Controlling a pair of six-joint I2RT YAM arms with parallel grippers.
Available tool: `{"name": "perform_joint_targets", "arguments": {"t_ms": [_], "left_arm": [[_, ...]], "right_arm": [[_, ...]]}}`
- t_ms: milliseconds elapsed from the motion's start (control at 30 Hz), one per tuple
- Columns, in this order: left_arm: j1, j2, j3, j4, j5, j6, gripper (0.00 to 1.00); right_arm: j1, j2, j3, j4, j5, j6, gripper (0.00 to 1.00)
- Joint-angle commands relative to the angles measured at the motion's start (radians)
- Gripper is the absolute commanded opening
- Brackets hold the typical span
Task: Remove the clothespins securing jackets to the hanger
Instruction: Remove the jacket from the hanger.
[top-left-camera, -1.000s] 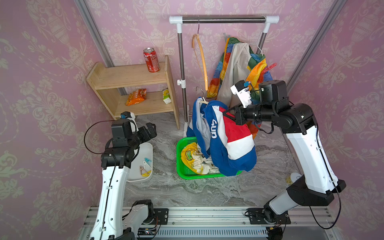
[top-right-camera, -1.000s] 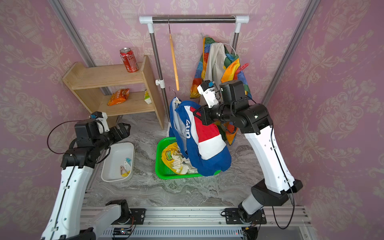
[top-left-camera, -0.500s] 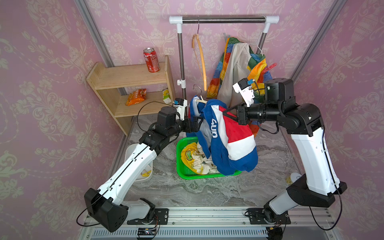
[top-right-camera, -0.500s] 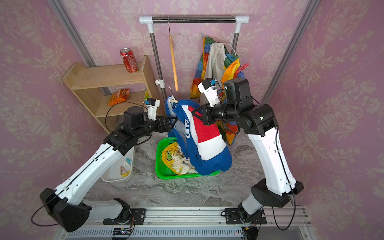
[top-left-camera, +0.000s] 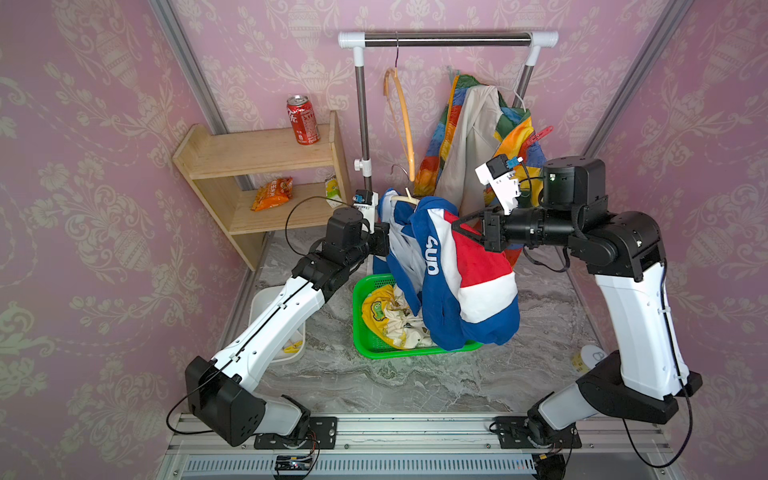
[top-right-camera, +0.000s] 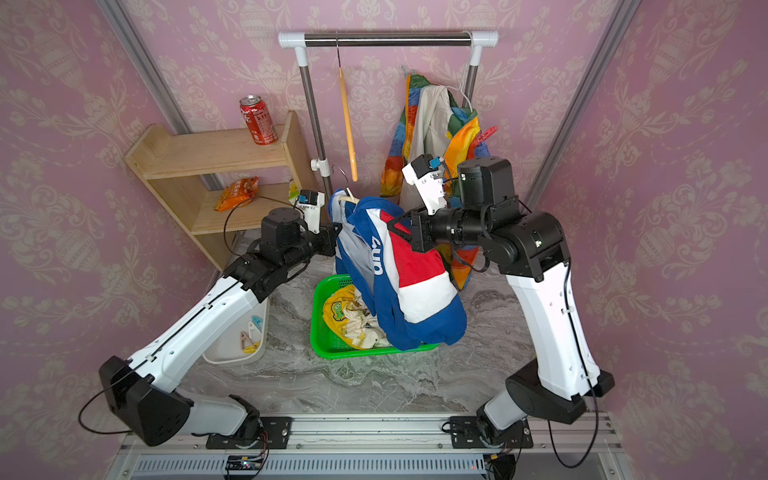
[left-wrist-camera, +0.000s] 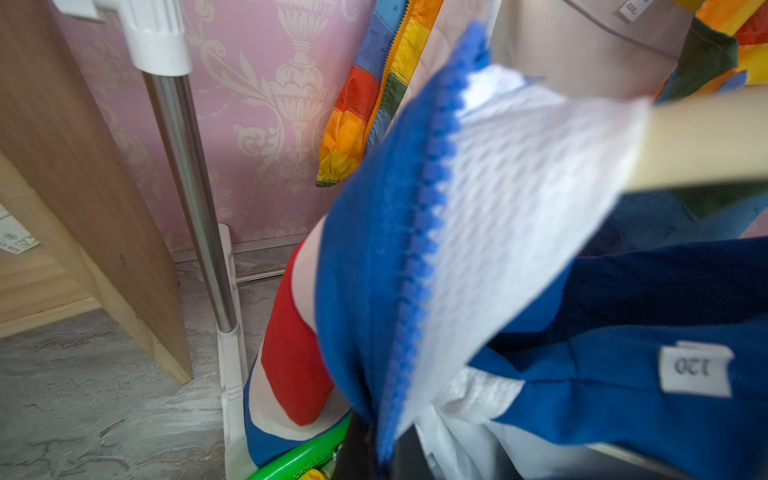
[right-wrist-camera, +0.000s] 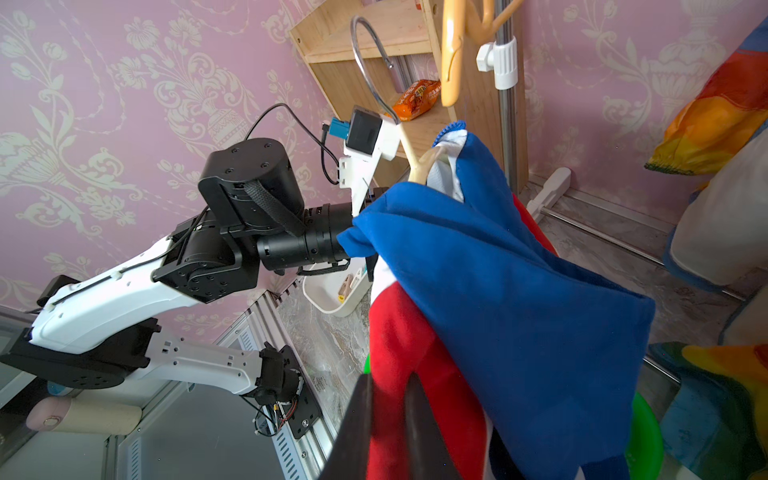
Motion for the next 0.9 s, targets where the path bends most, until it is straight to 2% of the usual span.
{"name": "perform_joint_targets", "arguments": {"t_ms": [0,100,167,400,567,700,800,867], "left_arm": [[-0.002,-0.023,0.058,-0.082,-0.129,0.084,0.0],[0.007,-0.057,0.097,-0.162,-0.21,0.137,0.0],[0.018,-0.085,0.147,-0.21,-0.218,0.147,0.0],[0.027,-0.122,0.339,-0.294,-0.233,0.185,0.0],[0.078,-0.053,0.383,-0.268,-0.186,0.225,0.0],[0.189,-0.004,0.357,-0.175,0.036,0.101,0.0],[0.19,-0.019,0.281,-0.072,0.147,-0.012,0.0],[0.176,-0.058,0.193,0.016,0.194,-0.119,0.0]], "right_arm": [[-0.011,-0.033,0.094,0.034,-0.001,-0.019,0.0],[-0.028,-0.043,0.148,-0.006,-0.008,-0.047,0.0],[-0.048,-0.066,0.178,-0.003,-0.054,-0.053,0.0],[-0.132,-0.159,0.202,0.1,-0.34,0.001,0.0],[-0.147,-0.198,0.177,0.149,-0.487,0.064,0.0],[-0.147,-0.24,0.134,0.171,-0.452,0.069,0.0],[-0.147,-0.293,0.037,0.247,-0.366,0.082,0.0],[-0.147,-0.33,-0.035,0.303,-0.248,0.079,0.0]]}}
